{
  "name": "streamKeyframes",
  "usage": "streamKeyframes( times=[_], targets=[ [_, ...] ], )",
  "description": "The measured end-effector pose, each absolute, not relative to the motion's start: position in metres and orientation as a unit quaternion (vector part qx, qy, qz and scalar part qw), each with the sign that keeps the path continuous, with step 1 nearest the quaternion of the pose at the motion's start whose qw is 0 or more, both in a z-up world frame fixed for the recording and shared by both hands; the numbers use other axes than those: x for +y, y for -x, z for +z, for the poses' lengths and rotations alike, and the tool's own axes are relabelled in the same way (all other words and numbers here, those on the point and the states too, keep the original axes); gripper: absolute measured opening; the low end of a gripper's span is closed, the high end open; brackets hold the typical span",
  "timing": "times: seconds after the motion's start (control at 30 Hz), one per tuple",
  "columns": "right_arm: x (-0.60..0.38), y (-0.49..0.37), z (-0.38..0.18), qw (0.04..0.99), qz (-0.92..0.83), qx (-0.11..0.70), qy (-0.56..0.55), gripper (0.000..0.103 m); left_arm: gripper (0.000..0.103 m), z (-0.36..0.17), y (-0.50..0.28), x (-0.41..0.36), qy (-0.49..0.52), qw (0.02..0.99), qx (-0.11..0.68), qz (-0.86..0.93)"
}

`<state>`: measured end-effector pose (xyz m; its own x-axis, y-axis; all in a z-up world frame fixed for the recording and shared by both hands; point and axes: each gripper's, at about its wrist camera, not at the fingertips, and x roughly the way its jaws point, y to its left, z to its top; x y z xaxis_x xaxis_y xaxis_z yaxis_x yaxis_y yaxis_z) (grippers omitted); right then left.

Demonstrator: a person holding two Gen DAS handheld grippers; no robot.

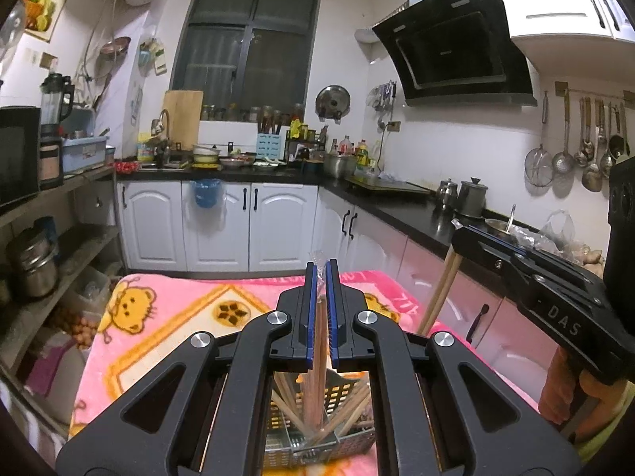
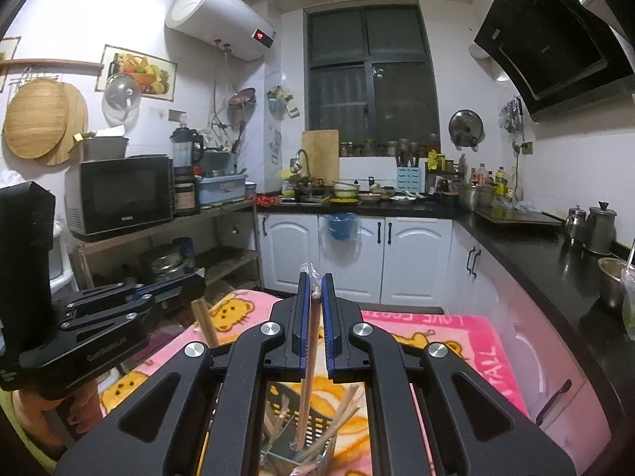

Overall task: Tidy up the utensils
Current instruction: 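Lower the held chopsticks into the caddy slots with both grippers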

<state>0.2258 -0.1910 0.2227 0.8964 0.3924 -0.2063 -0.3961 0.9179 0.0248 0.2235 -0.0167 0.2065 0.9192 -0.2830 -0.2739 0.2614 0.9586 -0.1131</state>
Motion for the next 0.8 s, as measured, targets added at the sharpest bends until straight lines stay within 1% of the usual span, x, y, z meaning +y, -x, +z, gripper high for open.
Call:
streamKeyframes(
  times=[0.8],
  targets=[
    [-0.174, -0.272, 0.158, 0.962, 0.201, 0.186, -0.006, 0.006, 0.003, 0.157, -0.257, -0.019, 0.040, 0.971, 0.196, -0.131]
  ],
)
